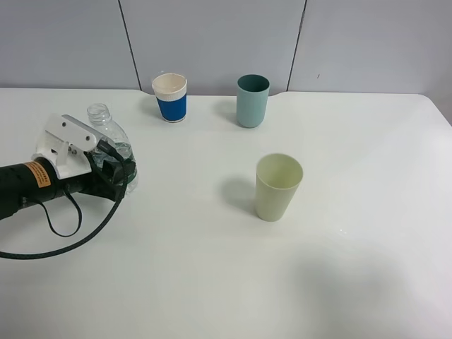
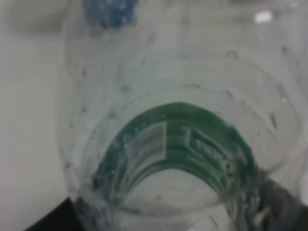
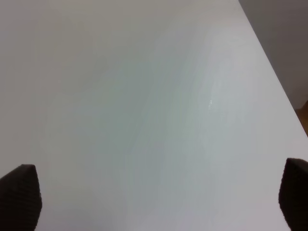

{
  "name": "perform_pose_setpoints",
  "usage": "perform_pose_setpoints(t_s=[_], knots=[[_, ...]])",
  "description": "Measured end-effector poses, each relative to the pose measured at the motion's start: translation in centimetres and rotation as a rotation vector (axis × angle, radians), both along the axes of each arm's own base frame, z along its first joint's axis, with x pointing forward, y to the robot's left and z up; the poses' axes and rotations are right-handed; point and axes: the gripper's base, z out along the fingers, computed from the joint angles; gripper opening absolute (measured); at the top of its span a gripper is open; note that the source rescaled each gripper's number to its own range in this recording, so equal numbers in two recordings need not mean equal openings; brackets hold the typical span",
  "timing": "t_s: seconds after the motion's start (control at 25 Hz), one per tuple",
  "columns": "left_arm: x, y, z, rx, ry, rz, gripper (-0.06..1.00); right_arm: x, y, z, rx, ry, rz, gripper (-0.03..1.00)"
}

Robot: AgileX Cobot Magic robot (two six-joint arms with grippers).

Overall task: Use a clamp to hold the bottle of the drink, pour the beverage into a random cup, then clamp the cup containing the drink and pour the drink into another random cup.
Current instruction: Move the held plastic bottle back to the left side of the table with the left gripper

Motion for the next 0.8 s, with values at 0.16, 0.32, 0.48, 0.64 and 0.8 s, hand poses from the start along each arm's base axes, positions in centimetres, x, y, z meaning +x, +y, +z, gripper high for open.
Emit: perform_pose_setpoints(t_s=[0.16,0.32,0.48,0.64,0.8], knots=[[-0.1,-0.2,0.0,0.009,-0.006,-0.027,0.01,0.0,0.0,0.0,0.000,0.000,0.000,1.00],[-0.1,-0.4,-0.7,0.014,-0.015,-0.060,0.01,0.0,0.0,0.0,0.000,0.000,0.000,1.00],[-0.1,-0.4,-1.1,0.020,-0.014,-0.070,0.01,0.0,0.0,0.0,0.000,0.000,0.000,1.00],[-0.1,-0.5,-1.1,0.031,-0.024,-0.078,0.01,0.0,0.0,0.0,0.000,0.000,0.000,1.00],[-0.1,-0.5,-1.1,0.032,-0.025,-0.078,0.01,0.0,0.0,0.0,0.000,0.000,0.000,1.00]])
